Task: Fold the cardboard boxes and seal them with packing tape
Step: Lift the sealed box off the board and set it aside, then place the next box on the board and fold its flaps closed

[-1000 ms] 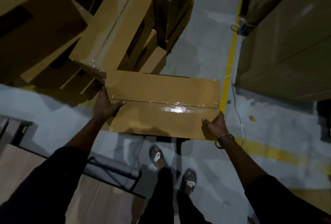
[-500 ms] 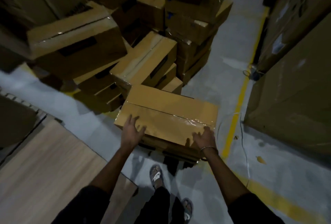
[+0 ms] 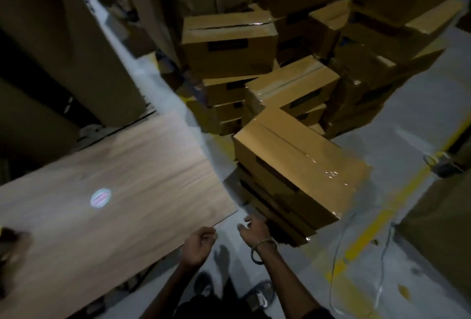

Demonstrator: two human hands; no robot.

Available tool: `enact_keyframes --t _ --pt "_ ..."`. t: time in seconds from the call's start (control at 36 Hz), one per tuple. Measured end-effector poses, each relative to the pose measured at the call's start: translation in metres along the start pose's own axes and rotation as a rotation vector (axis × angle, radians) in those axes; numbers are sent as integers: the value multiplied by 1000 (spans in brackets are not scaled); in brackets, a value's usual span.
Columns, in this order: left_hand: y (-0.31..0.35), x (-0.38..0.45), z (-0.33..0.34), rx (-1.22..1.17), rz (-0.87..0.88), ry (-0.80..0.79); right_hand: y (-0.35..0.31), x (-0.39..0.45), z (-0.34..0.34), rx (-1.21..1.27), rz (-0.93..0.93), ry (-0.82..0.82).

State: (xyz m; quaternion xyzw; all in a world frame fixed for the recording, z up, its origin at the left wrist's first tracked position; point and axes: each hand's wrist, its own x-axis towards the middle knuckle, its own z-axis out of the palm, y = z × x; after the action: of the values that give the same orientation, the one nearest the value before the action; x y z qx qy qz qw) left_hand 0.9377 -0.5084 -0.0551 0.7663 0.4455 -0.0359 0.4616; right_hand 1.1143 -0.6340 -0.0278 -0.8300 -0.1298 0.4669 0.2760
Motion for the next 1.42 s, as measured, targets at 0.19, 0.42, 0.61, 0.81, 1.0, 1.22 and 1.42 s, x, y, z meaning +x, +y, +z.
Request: enact_keyframes --t 0.19,0.42,0.61,0.81,1.0,1.22,1.42 --pt "-85 -58 -65 -141 -119 180 -43 -39 109 -226 -142 -125" --pt "-202 -134 -145 -374 -133 350 -103 -90 250 -380 -324 -163" --pt "-329 -225 -205 -430 -250 403 -153 -152 387 -489 -504 -235" --pt "-429 -316 -244 -565 -436 610 -188 -192 511 -612 -586 -428" --pt "-500 -375 -241 -743 -570 723 -184 -211 613 -803 -583 -556" --pt "-569 -418 -263 -829 -806 740 -210 -231 733 -926 -599 -683" --pt "-637 -460 -309 -1029 -953 832 -253 -245 849 -1019 -602 -770"
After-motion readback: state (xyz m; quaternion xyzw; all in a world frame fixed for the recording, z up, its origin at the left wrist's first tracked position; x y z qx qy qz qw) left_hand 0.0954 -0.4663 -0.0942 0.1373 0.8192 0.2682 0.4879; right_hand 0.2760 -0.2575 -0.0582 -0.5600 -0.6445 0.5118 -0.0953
